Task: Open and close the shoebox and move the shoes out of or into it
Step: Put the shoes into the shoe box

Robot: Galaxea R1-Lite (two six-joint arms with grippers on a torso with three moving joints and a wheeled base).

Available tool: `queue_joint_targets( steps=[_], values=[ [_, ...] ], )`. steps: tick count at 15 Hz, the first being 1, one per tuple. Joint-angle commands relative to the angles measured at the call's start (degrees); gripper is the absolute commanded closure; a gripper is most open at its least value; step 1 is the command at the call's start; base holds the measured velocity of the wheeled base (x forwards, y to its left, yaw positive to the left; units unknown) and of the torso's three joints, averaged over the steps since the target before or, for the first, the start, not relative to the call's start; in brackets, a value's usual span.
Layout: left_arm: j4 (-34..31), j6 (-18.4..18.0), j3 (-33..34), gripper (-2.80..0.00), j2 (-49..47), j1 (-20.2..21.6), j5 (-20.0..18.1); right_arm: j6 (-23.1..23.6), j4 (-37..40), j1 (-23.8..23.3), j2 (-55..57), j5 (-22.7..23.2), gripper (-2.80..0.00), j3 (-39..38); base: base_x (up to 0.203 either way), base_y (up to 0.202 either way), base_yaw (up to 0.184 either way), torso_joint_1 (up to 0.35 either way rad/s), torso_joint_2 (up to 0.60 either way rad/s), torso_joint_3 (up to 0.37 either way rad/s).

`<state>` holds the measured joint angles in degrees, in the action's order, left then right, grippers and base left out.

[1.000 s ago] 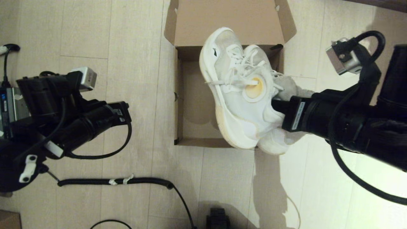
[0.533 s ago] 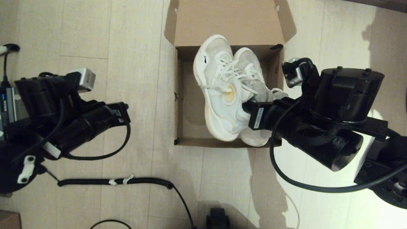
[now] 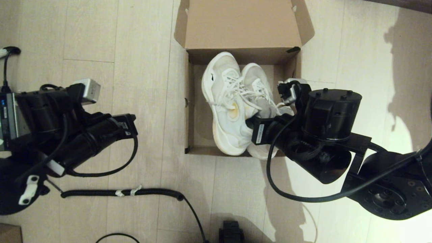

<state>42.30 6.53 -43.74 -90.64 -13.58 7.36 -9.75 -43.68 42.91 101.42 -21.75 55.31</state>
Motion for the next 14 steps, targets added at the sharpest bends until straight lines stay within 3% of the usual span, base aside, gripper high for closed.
queue_joint_targets(
  steps=[1,4,7,8,9,14],
  values=[
    [0.24,0.06,0.06,0.0,-0.1,0.05,0.03,-0.09,-0.27,-0.02,0.79,-0.14,0.0,0.24,0.0,0.0,0.0,0.0,0.0,0.0],
    [0.24,-0.03,-0.03,0.0,0.03,0.13,0.03,-0.17,-0.36,-1.4,2.03,-0.14,0.0,0.64,0.0,0.0,0.0,0.0,0.0,0.0],
    [0.24,-0.12,-0.21,0.0,-0.06,0.22,-0.42,0.35,-5.48,-3.38,5.05,-0.14,0.0,2.41,0.0,0.0,0.0,0.0,0.0,0.0],
    [0.24,-0.12,-0.21,0.0,-0.06,0.31,-0.68,0.41,-6.29,-3.83,5.95,-0.14,-0.85,3.16,0.0,0.0,0.0,0.0,0.0,0.0],
    [0.24,-0.12,-0.21,0.0,-0.24,0.31,-0.77,0.54,-6.52,-4.06,6.25,-0.14,-2.8,3.49,0.0,0.0,0.0,0.0,0.0,0.0],
    [0.24,-0.12,-0.27,0.0,-0.15,0.4,-0.77,1.73,-8.53,-3.99,6.19,-0.33,-2.8,3.58,0.0,0.0,0.0,0.0,0.0,0.0]
  ],
)
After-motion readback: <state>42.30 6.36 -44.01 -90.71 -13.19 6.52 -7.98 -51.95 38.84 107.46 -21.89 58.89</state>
